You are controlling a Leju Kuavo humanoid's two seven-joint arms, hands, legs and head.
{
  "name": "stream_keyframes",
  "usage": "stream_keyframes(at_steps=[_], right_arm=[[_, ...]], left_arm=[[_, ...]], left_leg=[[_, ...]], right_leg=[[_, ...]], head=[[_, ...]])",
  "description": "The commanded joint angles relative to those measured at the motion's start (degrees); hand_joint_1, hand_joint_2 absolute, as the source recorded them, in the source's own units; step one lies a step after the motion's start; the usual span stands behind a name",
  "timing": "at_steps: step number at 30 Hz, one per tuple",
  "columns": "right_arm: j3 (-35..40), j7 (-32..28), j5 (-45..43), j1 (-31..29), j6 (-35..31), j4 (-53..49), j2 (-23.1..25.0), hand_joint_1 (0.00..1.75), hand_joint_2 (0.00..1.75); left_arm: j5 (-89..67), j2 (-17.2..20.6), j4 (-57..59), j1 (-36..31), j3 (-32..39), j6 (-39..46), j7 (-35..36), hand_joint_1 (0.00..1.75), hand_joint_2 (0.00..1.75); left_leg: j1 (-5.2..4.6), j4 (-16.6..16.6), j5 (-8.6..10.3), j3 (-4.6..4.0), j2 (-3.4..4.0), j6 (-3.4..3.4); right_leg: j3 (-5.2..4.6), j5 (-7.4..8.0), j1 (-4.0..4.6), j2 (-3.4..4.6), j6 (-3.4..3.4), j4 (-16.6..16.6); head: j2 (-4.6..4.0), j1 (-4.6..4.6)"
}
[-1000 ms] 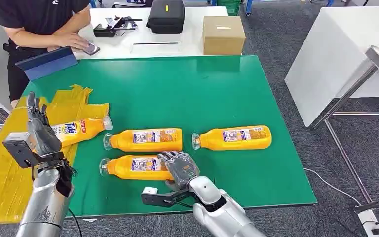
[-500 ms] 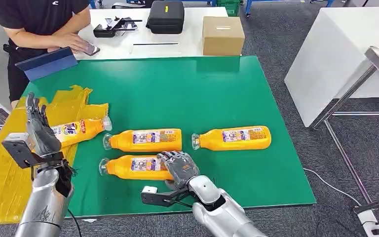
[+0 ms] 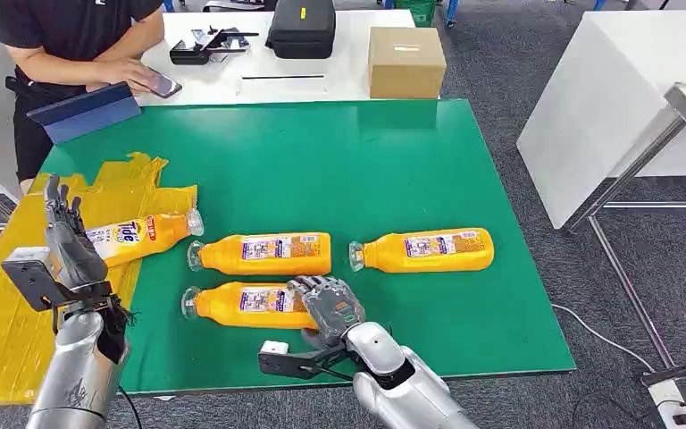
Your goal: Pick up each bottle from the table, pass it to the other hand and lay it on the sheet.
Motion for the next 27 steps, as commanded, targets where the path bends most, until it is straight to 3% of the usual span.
stream_keyframes(at_steps=[1, 5, 27], right_arm=[[-1.62, 0.14, -0.27, 4.66, -0.52, -14.51, -3.80, 1.75, 1.75], [-2.41, 0.88, -0.08, 6.30, 0.56, -20.69, -4.73, 1.75, 1.75], [-4.40, 1.10, 0.31, 8.61, 0.10, -27.06, -5.10, 1.75, 1.75]], left_arm=[[-0.17, 0.30, -1.13, 1.91, 1.59, 0.30, 0.29, 0.00, 0.00], [-0.29, 0.27, -1.57, 2.20, 1.84, 0.34, 0.35, 0.00, 0.00], [-1.74, -0.93, -1.21, 1.18, 1.70, 0.81, 1.66, 0.00, 0.00]], left_leg=[[0.01, -0.01, -0.08, 0.08, -0.02, -0.14], [0.00, 0.04, -0.08, -0.13, 0.00, -0.12], [0.01, 0.03, -0.06, -0.29, -0.03, -0.13]], right_leg=[[0.11, -0.09, 0.01, -0.09, -0.05, -0.03], [-0.08, -0.08, 0.01, -0.06, -0.04, 0.03], [-0.27, -0.08, 0.01, -0.10, -0.04, 0.01]], head=[[0.00, -0.02], [0.00, -0.02], [0.00, 0.00]])
